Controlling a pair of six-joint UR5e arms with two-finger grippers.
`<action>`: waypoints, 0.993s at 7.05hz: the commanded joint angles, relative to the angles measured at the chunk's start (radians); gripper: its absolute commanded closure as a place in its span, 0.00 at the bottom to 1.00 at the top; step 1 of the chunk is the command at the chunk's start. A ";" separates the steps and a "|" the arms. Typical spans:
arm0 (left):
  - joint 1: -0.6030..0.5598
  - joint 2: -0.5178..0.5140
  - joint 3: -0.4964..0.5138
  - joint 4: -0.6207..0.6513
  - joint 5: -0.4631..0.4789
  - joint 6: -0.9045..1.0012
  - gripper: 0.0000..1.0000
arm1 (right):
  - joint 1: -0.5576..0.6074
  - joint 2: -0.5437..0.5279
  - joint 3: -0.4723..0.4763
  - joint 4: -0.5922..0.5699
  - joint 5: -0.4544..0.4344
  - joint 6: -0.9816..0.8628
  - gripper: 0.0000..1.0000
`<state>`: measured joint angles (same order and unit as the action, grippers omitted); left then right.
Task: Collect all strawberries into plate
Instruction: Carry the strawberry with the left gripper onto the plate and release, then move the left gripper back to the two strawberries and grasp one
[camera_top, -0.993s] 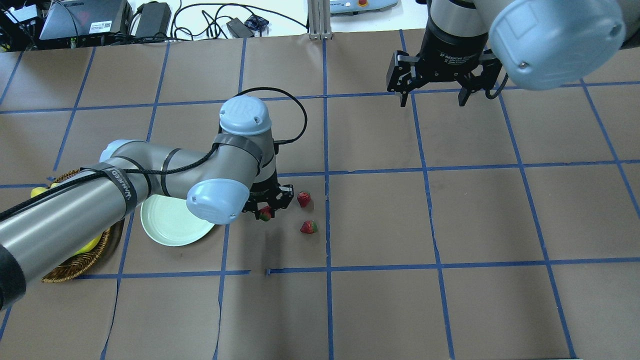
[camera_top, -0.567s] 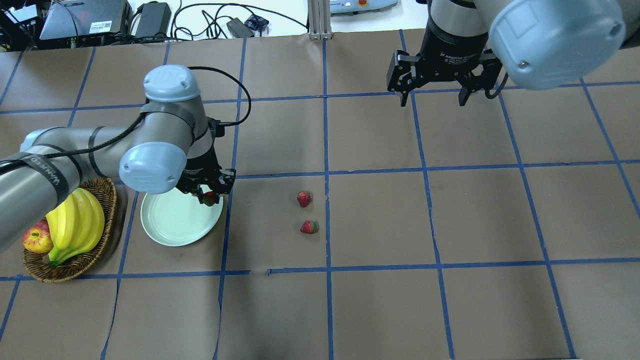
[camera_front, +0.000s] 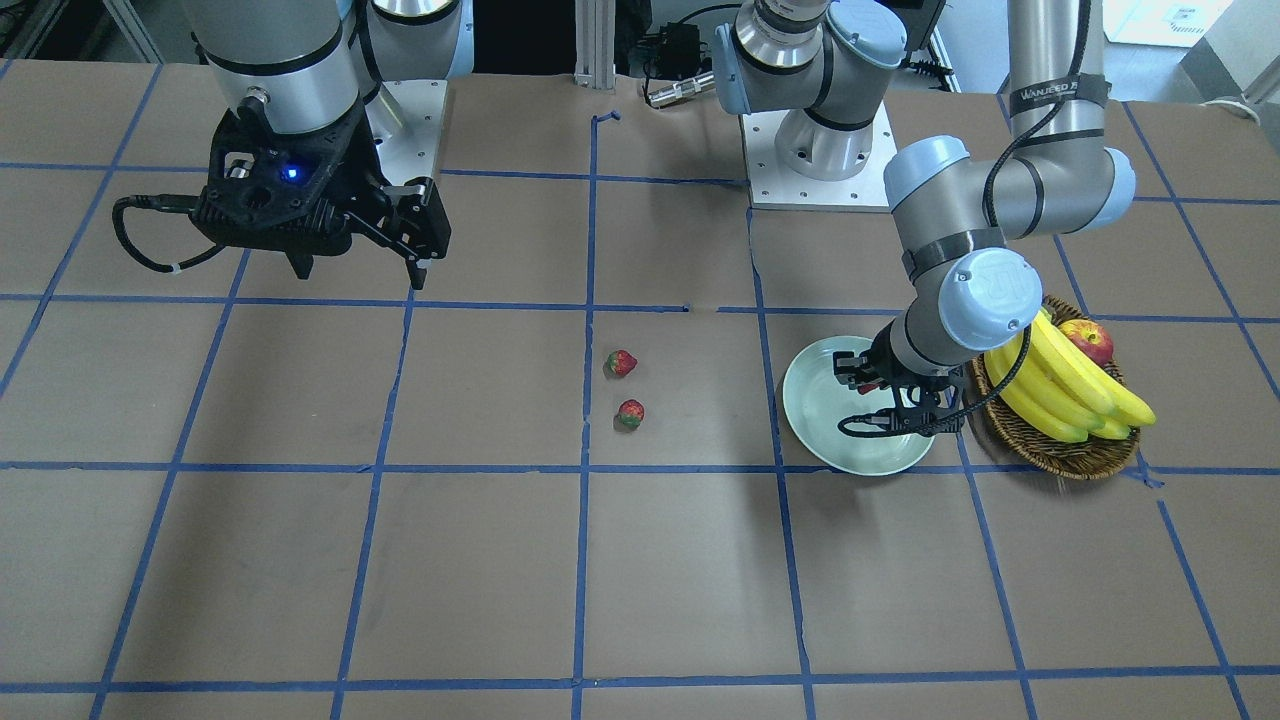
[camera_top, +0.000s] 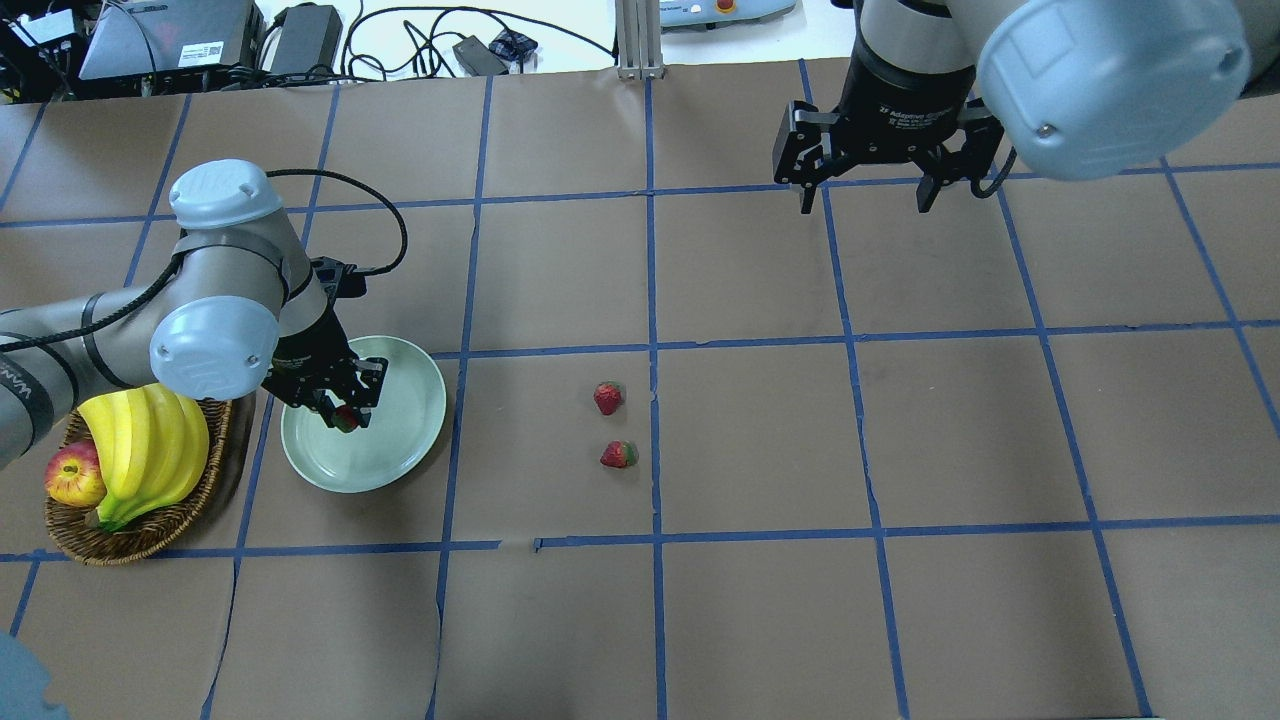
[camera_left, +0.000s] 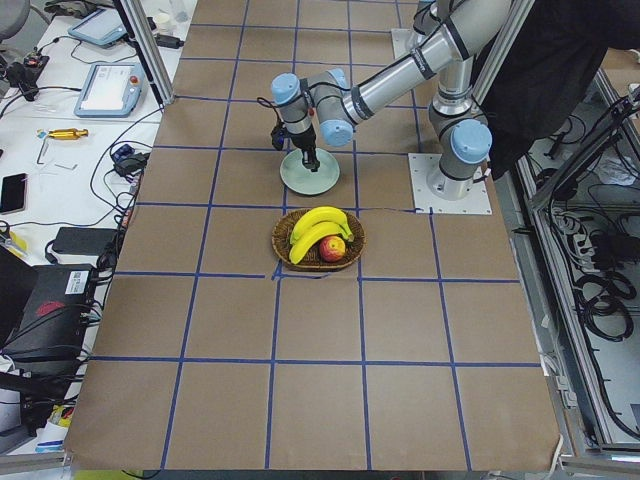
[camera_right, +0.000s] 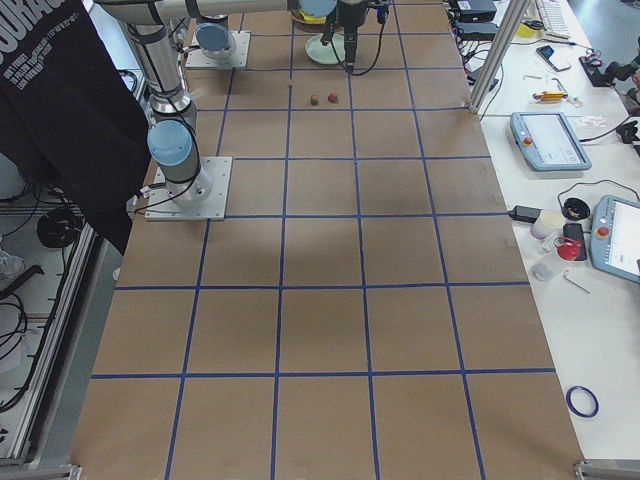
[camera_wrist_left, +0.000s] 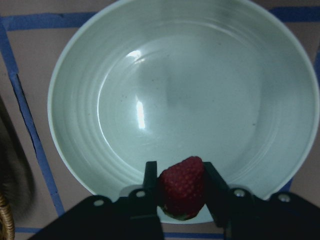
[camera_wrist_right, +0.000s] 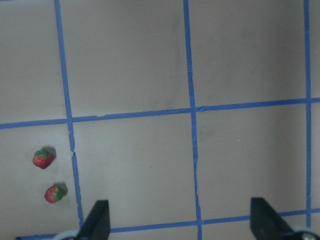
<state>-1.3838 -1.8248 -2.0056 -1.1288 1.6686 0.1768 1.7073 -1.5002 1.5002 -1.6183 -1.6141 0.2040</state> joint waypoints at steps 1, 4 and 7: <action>-0.011 0.002 -0.007 0.020 -0.001 -0.031 0.04 | 0.000 0.000 0.002 0.000 0.000 0.002 0.00; -0.200 -0.037 0.157 0.024 -0.137 -0.378 0.01 | 0.002 -0.002 0.005 0.000 -0.001 0.003 0.00; -0.361 -0.120 0.202 0.182 -0.230 -0.572 0.08 | 0.002 -0.002 0.006 0.000 0.000 0.006 0.00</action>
<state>-1.6751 -1.9030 -1.8187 -1.0116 1.4592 -0.3163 1.7088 -1.5017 1.5060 -1.6184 -1.6140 0.2095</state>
